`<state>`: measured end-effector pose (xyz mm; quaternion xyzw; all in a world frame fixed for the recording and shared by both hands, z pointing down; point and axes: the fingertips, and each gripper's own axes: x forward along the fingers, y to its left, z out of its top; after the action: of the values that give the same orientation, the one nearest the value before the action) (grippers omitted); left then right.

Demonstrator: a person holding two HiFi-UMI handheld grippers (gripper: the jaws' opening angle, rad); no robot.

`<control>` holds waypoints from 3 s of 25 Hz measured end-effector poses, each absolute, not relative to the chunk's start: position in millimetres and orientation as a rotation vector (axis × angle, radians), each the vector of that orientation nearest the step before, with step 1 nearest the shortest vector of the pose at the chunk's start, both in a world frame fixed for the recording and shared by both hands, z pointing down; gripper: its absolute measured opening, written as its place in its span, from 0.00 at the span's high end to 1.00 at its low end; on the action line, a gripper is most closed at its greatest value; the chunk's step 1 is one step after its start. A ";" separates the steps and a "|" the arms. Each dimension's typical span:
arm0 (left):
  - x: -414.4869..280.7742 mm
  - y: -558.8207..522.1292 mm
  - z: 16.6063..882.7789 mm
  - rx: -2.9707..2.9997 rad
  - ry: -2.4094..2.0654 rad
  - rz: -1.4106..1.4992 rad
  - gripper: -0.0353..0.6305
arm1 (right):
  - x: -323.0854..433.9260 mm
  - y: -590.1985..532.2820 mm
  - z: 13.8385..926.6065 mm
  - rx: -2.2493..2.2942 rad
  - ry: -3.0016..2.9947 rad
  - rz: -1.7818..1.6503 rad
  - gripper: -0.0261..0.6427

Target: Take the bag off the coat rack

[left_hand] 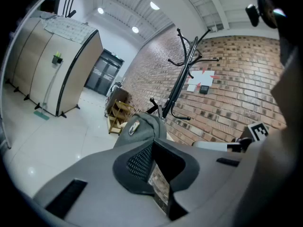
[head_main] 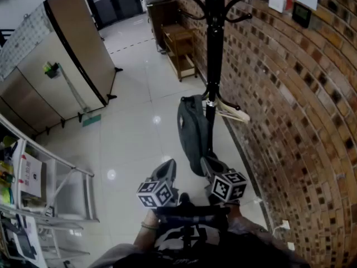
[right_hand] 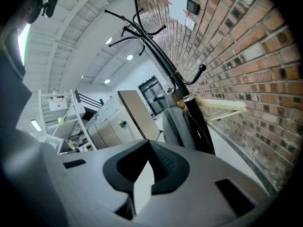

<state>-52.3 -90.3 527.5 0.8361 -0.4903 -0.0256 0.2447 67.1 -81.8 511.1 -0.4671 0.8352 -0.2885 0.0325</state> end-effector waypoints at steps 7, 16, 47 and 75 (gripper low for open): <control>-86.0 -154.5 503.9 2.361 -1.260 -0.069 0.94 | 52.3 -154.3 471.7 -1.483 2.467 -0.786 0.95; -73.0 -192.5 515.3 2.365 -1.097 -0.065 0.94 | 73.7 -207.6 463.0 -1.628 2.513 -0.684 0.80; -84.1 -236.1 523.8 2.210 -1.312 -0.106 0.94 | 50.9 -273.6 465.5 -1.053 2.904 -0.724 0.79; -166.6 -250.4 516.7 2.084 -1.563 -0.177 0.94 | -70.0 -214.9 412.1 -0.578 2.777 -1.003 0.88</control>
<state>-166.6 -250.4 516.7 0.7702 -0.5778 -0.0656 0.2620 -70.0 -214.9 412.1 -0.1916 0.9209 -0.3328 0.0665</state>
